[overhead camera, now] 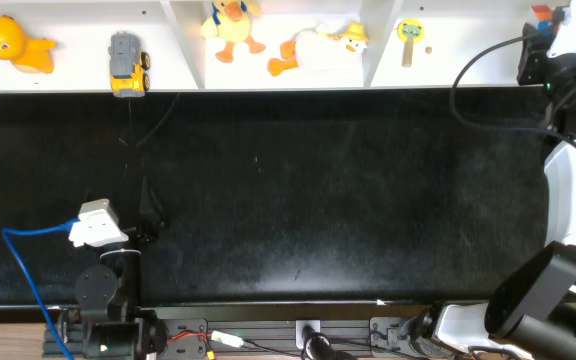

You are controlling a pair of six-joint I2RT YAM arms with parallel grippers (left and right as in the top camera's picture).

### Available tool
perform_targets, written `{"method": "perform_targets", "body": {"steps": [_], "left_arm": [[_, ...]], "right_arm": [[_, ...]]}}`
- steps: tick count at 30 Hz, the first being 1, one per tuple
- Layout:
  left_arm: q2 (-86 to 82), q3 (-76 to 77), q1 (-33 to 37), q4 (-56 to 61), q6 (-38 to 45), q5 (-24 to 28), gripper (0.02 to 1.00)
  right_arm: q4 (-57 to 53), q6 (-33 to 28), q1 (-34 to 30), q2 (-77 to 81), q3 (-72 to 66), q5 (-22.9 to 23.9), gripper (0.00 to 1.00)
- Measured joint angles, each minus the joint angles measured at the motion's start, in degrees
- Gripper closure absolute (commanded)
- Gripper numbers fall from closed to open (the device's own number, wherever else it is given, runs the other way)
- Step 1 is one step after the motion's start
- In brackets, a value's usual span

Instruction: Store Toys

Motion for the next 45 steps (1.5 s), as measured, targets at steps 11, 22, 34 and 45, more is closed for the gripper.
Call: {"method": "perform_targets", "body": {"steps": [11,22,34,45], "left_arm": [[0.00,0.00,0.00,0.00,0.00,0.00,0.020],[0.00,0.00,0.00,0.02,0.00,0.00,0.020],[0.00,0.00,0.00,0.00,0.00,0.00,0.020],[0.00,0.00,0.00,0.02,0.00,0.00,0.020]], "right_arm": [[16.00,1.99,-0.35,1.70,-8.17,-4.17,0.954],[22.53,7.26,-2.97,8.83,-8.68,-10.12,0.956],[26.32,7.45,-3.34,14.93,-8.76,-11.67,0.954],[31.74,6.32,-3.34,19.93,-8.79,-11.96,0.954]]}}
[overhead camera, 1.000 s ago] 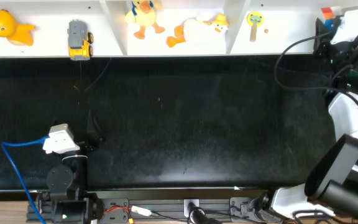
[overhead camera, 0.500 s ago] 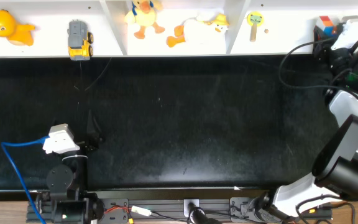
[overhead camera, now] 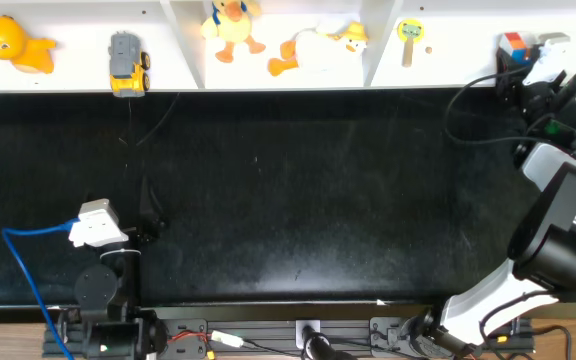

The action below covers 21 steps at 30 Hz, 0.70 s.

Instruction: Store Toys

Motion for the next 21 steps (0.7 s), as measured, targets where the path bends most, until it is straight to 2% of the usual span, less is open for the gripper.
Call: {"method": "perform_targets", "body": {"steps": [6,7,8,9,12,16,18,20,21], "left_arm": [[0.00,0.00,0.00,-0.02,0.00,0.00,0.020],[0.00,0.00,0.00,0.00,0.00,0.00,0.020],[0.00,0.00,0.00,-0.02,0.00,0.00,0.020],[0.00,0.00,0.00,0.00,0.00,0.00,0.020],[0.00,0.00,0.00,-0.02,0.00,0.00,0.020],[0.00,0.00,0.00,-0.02,0.00,0.00,0.023],[0.00,0.00,0.00,0.00,0.00,0.00,0.020],[0.00,0.00,0.00,-0.02,0.00,0.00,0.020],[0.00,0.00,0.00,0.00,0.00,0.00,0.020]], "right_arm": [[1.77,-0.13,0.00,1.16,0.00,-0.42,0.952],[1.97,-0.13,0.00,1.27,-0.02,-0.44,0.923],[2.05,-0.11,0.00,1.29,0.00,-0.46,0.838],[2.08,-0.04,0.00,1.31,0.00,-0.48,0.671],[2.14,0.98,0.00,1.31,0.00,-0.57,0.441],[1.84,2.80,0.00,1.44,-0.02,-0.81,0.222],[1.86,3.48,0.00,1.49,-0.02,-0.87,0.148],[1.90,4.15,0.00,1.49,-0.02,-0.92,0.016],[1.95,4.37,0.00,1.46,-0.02,-0.94,0.003]]}}
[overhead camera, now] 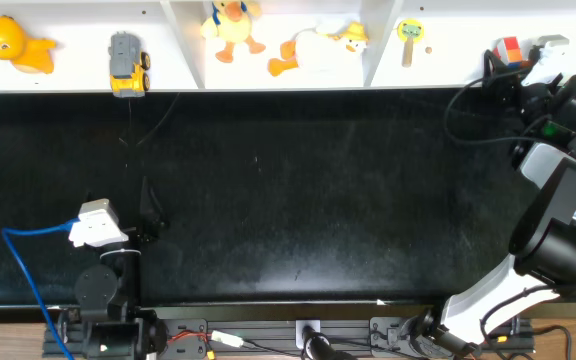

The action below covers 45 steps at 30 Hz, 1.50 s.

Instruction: Store Toys

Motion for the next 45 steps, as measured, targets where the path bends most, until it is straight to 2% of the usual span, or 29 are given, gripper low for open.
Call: {"method": "perform_targets", "body": {"steps": [4,11,24,33,37,45], "left_arm": [[0.00,0.00,0.00,0.00,0.00,0.00,0.020],[0.00,0.00,0.00,0.00,0.00,0.00,0.020],[0.00,-0.09,0.00,0.00,0.00,0.00,0.020],[0.00,-0.11,0.00,0.00,0.00,0.00,0.020],[0.00,-0.13,0.00,0.00,0.00,0.00,0.020],[0.00,-0.15,0.00,0.02,0.00,0.00,0.020]], "right_arm": [[-2.05,0.00,0.00,-0.76,0.02,0.07,0.005],[-14.25,0.96,0.00,-7.39,-0.15,1.51,0.003],[-46.14,0.76,0.00,-31.58,-0.26,10.71,0.005],[-64.57,0.17,0.31,-42.45,-0.26,12.52,0.007],[-69.05,-0.76,2.64,-46.97,-0.26,12.74,0.005],[-74.20,-1.33,12.22,-52.98,-0.26,12.61,0.005]]}}
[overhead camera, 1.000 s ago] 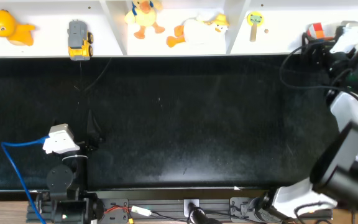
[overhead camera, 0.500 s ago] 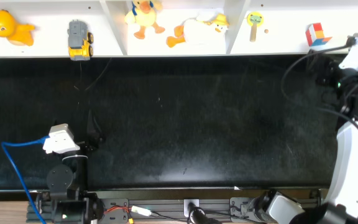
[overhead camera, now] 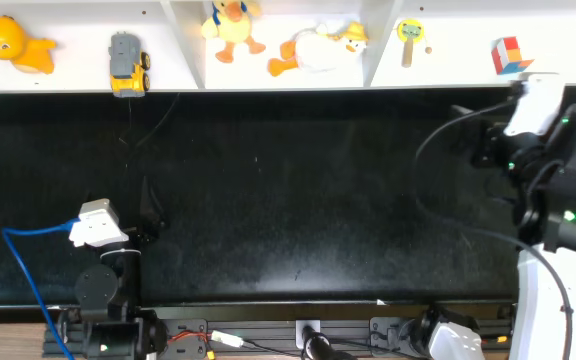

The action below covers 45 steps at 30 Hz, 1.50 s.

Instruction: Store Toys

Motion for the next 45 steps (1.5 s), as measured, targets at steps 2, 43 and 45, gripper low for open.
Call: {"method": "perform_targets", "body": {"steps": [2,43,45], "left_arm": [[0.00,0.00,0.00,0.00,0.00,0.00,0.020],[0.00,-0.02,0.00,0.04,0.00,0.00,0.020],[0.00,-0.04,0.00,0.07,0.00,0.00,0.020]], "right_arm": [[-0.63,-0.07,2.75,-0.04,0.00,0.02,0.005],[5.62,5.68,17.25,-10.14,-8.57,1.92,0.005],[8.94,6.16,17.57,-16.15,-13.18,2.78,0.005]]}}
